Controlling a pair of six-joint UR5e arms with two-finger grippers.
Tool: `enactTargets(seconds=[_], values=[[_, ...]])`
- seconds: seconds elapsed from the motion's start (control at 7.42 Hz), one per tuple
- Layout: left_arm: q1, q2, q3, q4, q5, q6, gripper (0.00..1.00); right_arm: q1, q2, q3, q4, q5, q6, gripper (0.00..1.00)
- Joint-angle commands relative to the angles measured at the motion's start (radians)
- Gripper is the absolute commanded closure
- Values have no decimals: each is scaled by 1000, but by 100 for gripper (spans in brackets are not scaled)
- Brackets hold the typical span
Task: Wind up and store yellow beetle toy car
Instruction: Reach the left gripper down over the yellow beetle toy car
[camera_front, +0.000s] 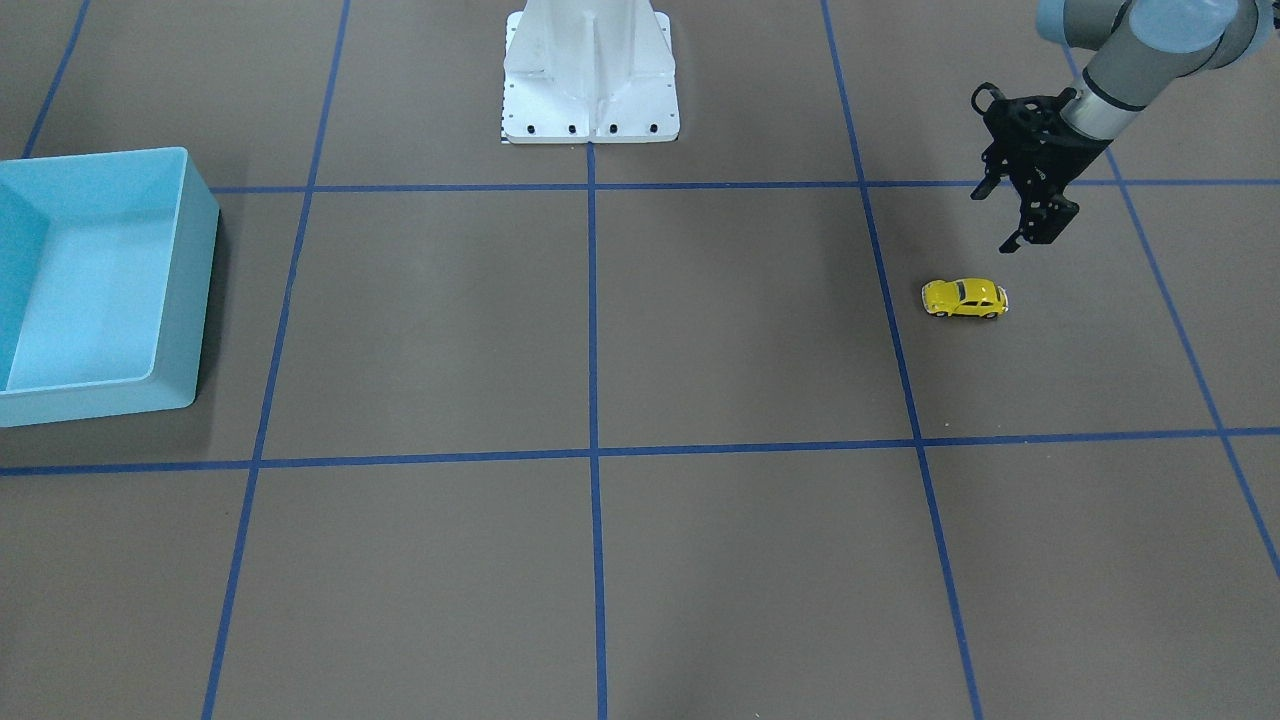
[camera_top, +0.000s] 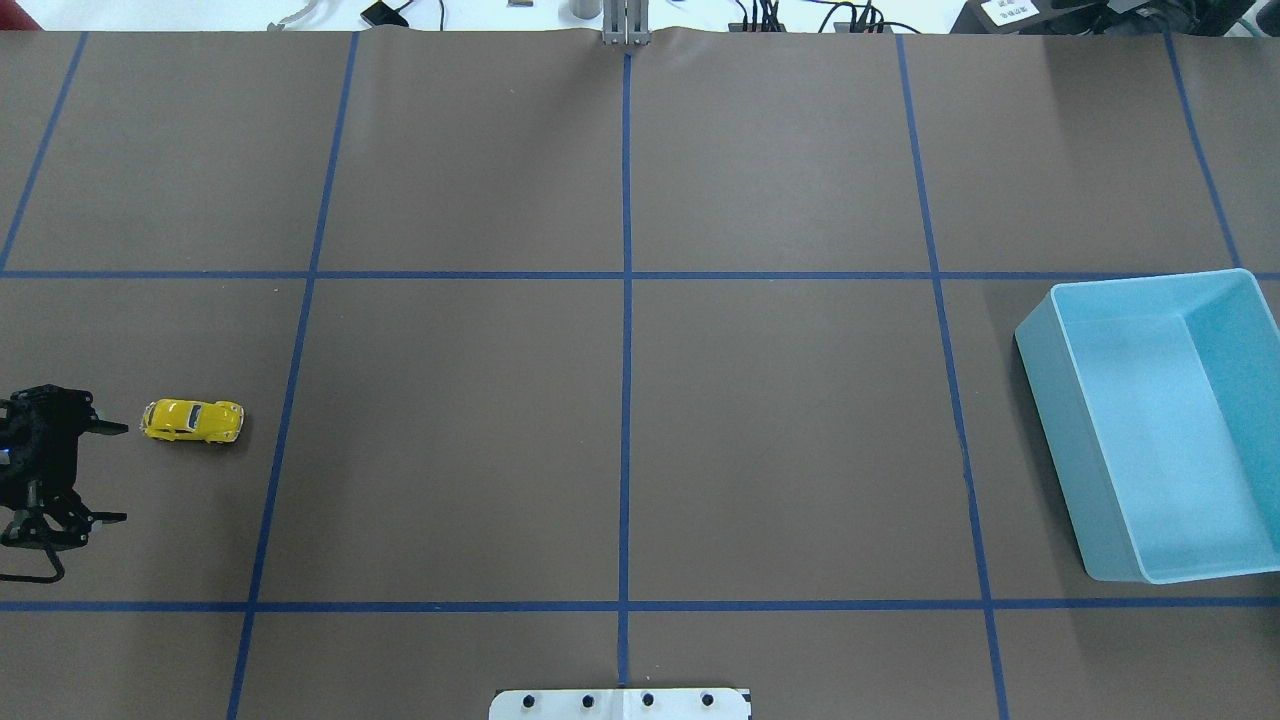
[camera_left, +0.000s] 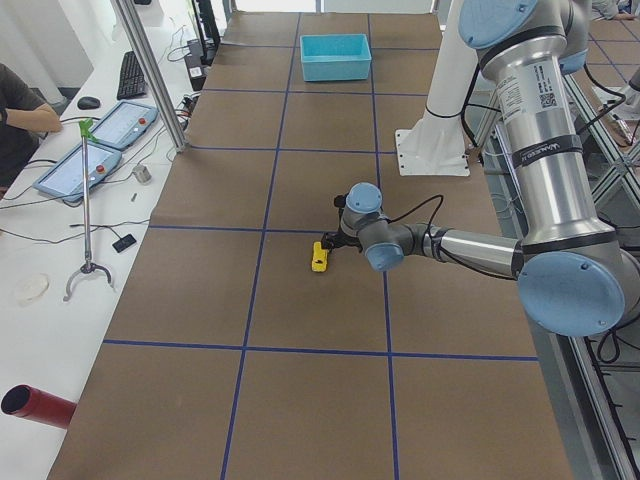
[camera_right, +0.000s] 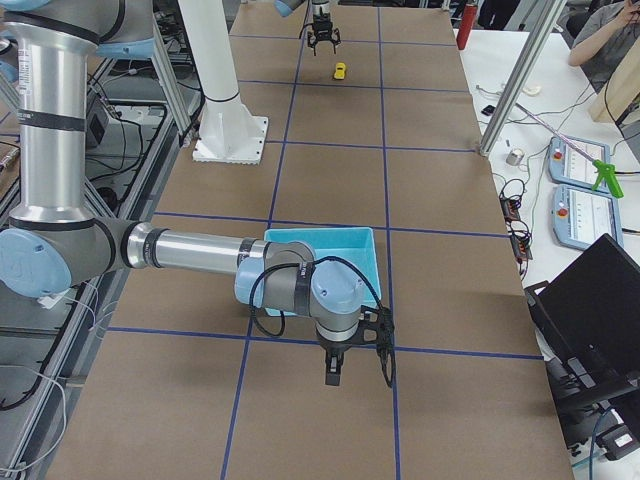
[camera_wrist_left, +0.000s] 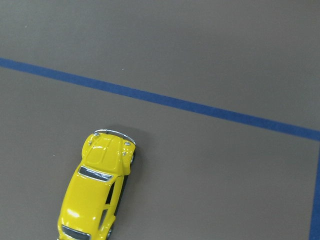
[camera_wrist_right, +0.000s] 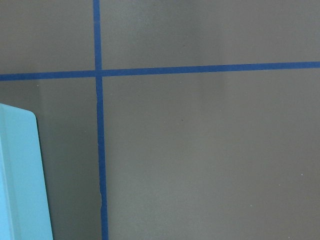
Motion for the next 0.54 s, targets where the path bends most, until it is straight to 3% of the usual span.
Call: enactTargets(seconds=[0.0, 0.4], values=[[-20, -18, 12, 14, 18, 117, 1, 1, 0, -1, 0, 0, 0, 0], [-98, -104, 37, 36, 13, 45, 1, 1, 0, 0, 0, 0, 0, 0]])
